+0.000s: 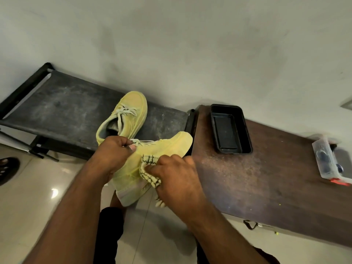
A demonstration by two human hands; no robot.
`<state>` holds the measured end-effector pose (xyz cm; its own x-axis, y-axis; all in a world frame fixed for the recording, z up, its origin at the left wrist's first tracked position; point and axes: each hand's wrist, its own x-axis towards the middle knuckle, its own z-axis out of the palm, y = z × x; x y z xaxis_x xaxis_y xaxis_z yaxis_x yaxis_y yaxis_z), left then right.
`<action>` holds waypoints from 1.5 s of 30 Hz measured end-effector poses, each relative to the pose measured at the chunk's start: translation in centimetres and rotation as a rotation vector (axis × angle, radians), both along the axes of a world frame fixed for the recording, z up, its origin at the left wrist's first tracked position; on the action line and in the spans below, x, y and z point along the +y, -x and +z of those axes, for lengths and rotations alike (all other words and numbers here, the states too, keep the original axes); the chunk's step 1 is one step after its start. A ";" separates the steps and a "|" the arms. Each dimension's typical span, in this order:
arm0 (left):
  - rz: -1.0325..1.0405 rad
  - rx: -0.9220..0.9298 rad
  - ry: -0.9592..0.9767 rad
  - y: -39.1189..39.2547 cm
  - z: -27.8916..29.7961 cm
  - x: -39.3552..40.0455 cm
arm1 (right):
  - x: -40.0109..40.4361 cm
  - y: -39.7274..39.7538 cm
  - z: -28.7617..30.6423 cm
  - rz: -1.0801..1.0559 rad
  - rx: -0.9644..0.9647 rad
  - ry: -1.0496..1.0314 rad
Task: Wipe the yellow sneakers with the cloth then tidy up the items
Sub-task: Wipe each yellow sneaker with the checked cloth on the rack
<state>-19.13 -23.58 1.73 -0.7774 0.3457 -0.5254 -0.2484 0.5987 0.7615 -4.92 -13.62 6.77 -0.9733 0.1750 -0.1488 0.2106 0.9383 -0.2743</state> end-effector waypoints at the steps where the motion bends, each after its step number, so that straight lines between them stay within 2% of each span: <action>1: -0.011 -0.004 0.011 0.0 0.0 -0.1 | 0.4 0.0 0.1 -0.009 0.000 -0.036; 5: -0.036 0.005 0.043 0.0 -0.1 -0.3 | 3.5 0.2 0.6 -0.234 -0.049 -0.125; 7: -0.046 0.006 0.064 0.1 0.0 -0.3 | 3.9 0.1 0.7 -0.282 -0.028 -0.136; 10: -0.076 0.005 0.073 0.1 0.3 -0.4 | 2.2 -0.2 0.3 -0.171 0.088 -0.045; 12: -0.094 -0.016 0.041 0.0 0.6 -0.5 | 0.7 -0.5 -0.3 -0.024 0.116 -0.042; 14: -0.100 -0.036 0.002 0.0 0.9 -0.6 | 0.4 -0.3 -0.9 0.001 0.145 -0.069; 19: -0.083 -0.093 -0.052 0.2 1.3 -0.8 | 2.0 0.6 -0.6 -0.304 0.179 -0.062; 24: -0.077 -0.152 -0.079 0.4 1.4 -1.0 | -1.8 0.5 -1.6 -0.025 0.227 -0.126; 29: -0.080 -0.168 -0.065 0.5 1.3 -1.1 | 0.5 1.6 -1.5 -0.285 0.227 -0.123; 34: -0.079 -0.175 -0.062 0.6 1.2 -1.2 | -1.8 1.1 -2.5 -0.052 0.338 -0.114; 38: -0.054 -0.209 -0.105 0.5 1.5 -1.0 | -1.0 1.5 -2.4 -0.168 0.321 -0.066; 43: 0.018 -0.226 -0.137 0.3 1.5 -0.6 | -2.2 0.2 -2.2 -0.009 0.329 0.019; 45: 0.022 -0.232 -0.134 0.3 1.7 -0.4 | -1.8 0.6 -2.2 -0.059 0.328 0.010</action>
<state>-19.41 -24.03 3.41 -0.6494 0.4081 -0.6416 -0.4379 0.4891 0.7543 -5.49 -15.40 4.60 -0.9577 0.2330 0.1687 0.1639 0.9240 -0.3455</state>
